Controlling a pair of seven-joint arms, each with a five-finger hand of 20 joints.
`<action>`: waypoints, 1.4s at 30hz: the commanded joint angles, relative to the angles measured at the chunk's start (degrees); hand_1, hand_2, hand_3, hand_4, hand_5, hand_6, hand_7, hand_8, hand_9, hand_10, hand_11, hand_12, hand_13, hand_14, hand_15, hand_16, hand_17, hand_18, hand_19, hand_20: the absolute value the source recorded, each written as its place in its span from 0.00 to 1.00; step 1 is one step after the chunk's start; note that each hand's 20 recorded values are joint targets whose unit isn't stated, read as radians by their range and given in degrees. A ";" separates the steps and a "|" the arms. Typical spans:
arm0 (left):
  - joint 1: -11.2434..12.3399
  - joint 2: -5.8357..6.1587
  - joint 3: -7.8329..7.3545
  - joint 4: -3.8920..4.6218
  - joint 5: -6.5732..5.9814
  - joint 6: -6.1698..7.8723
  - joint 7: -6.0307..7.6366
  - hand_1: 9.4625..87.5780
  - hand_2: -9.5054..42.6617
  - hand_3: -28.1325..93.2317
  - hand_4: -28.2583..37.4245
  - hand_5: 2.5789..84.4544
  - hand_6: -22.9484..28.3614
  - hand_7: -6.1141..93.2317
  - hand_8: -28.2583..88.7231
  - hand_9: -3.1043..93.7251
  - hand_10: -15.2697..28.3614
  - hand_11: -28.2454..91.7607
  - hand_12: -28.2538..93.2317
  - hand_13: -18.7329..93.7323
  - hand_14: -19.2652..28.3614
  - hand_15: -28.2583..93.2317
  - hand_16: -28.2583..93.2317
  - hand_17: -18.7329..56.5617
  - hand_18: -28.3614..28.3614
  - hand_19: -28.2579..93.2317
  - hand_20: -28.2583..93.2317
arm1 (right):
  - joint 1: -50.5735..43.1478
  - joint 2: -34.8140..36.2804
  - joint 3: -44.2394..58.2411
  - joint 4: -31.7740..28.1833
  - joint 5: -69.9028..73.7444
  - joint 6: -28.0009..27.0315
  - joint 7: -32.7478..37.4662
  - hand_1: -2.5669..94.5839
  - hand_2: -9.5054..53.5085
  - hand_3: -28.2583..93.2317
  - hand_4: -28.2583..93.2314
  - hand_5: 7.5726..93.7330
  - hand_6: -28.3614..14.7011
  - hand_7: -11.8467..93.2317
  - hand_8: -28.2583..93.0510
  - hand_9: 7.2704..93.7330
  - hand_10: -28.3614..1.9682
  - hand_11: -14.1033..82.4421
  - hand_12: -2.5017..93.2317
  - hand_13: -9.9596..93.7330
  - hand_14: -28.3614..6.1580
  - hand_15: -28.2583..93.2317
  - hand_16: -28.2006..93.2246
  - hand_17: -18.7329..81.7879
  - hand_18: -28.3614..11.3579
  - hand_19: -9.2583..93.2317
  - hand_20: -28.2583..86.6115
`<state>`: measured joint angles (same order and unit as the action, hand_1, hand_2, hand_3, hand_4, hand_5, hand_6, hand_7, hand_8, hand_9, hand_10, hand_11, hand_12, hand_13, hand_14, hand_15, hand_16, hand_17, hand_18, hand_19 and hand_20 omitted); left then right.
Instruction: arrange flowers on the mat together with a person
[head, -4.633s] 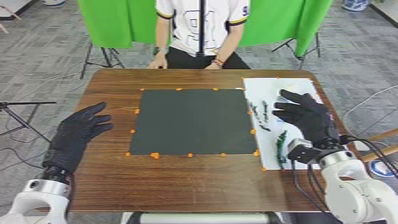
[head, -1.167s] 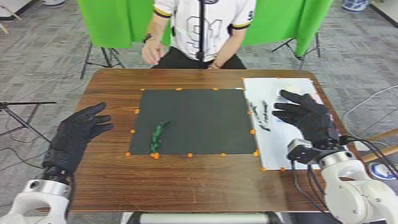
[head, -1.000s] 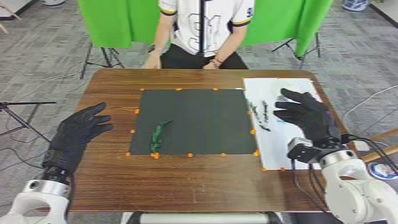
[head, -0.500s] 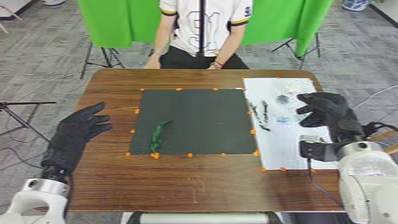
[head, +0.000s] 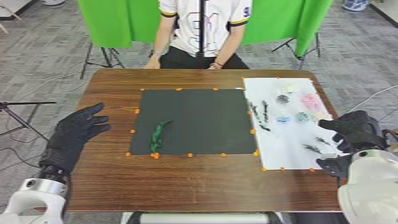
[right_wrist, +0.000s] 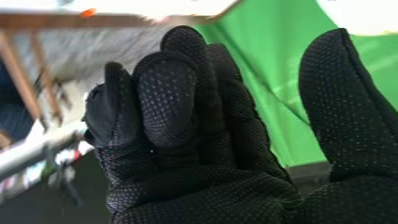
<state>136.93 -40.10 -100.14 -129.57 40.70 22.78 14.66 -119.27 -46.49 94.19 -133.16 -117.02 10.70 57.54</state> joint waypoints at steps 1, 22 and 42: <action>0.26 -0.73 -0.16 0.03 0.26 -0.05 -0.54 0.23 0.28 0.88 0.07 0.41 0.62 0.25 0.14 0.38 0.81 0.55 0.31 0.39 0.95 0.76 0.12 0.15 0.89 0.70 0.29 | -3.78 -0.25 1.24 1.10 -2.94 -3.11 4.19 0.42 0.06 0.75 0.10 0.58 0.41 0.29 0.15 0.65 0.17 0.63 0.25 0.76 0.35 0.84 0.36 0.71 0.26 1.00 0.43; 1.01 -0.39 0.36 -0.05 -0.47 0.45 0.87 0.23 0.27 0.89 0.07 0.41 0.62 0.25 0.14 0.38 0.80 0.55 0.31 0.39 0.95 0.76 0.12 0.15 0.89 0.70 0.29 | 0.76 -0.37 -1.77 12.02 -5.43 -11.45 6.93 0.48 0.01 0.76 0.09 0.52 0.45 0.29 0.15 0.58 0.15 0.56 0.23 0.72 0.34 0.83 0.35 0.69 0.25 1.00 0.35; 1.45 -0.82 -0.09 -0.21 -0.14 0.21 0.34 0.23 0.28 0.88 0.07 0.41 0.62 0.25 0.14 0.38 0.81 0.55 0.31 0.39 0.95 0.76 0.12 0.15 0.89 0.70 0.29 | -0.50 -0.87 -1.93 9.05 -9.58 -9.80 5.32 0.49 0.01 0.76 0.08 0.55 0.54 0.30 0.14 0.60 0.21 0.54 0.22 0.72 0.35 0.82 0.34 0.68 0.25 1.00 0.31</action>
<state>137.14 -40.26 -100.10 -129.58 40.57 22.82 15.41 -118.93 -47.37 91.94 -122.38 -124.21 -0.14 63.18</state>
